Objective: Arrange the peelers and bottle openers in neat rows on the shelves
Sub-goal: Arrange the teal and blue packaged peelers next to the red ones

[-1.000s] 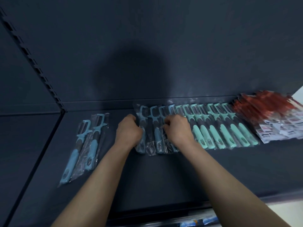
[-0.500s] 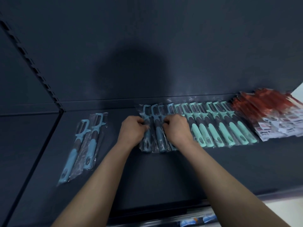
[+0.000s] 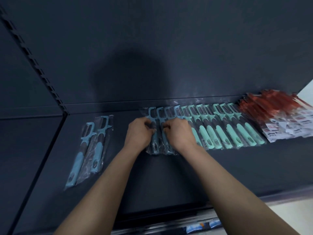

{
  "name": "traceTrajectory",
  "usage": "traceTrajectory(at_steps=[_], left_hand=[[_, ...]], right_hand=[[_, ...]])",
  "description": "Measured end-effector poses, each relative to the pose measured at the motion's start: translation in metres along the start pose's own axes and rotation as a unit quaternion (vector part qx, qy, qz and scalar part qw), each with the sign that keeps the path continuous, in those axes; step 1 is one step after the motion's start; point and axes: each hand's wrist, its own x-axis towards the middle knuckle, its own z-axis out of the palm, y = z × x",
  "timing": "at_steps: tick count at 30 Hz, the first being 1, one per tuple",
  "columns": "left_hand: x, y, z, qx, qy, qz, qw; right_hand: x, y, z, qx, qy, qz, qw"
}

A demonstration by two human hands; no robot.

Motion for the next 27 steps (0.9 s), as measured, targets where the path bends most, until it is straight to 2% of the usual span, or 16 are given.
traceTrajectory(at_steps=[5,14,17,21,27], left_hand=[[-0.001,0.0,0.001,-0.001,-0.01,0.035,0.999],[-0.002,0.001,0.001,-0.03,-0.028,0.001,0.999],[-0.003,0.002,-0.001,-0.011,-0.023,-0.003,1.0],[-0.008,0.002,-0.011,0.041,0.016,0.021,0.999],[-0.019,-0.017,-0.054,0.141,0.102,0.034,0.984]], right_hand=[[0.0,-0.001,0.0,0.007,0.003,0.015,1.0],[-0.002,0.001,0.002,0.018,0.019,0.013,1.0],[-0.005,0.0,0.0,0.012,0.039,0.011,0.999],[-0.006,-0.01,-0.002,0.011,0.07,-0.004,0.998],[-0.008,-0.05,0.014,0.022,0.004,-0.094,0.995]])
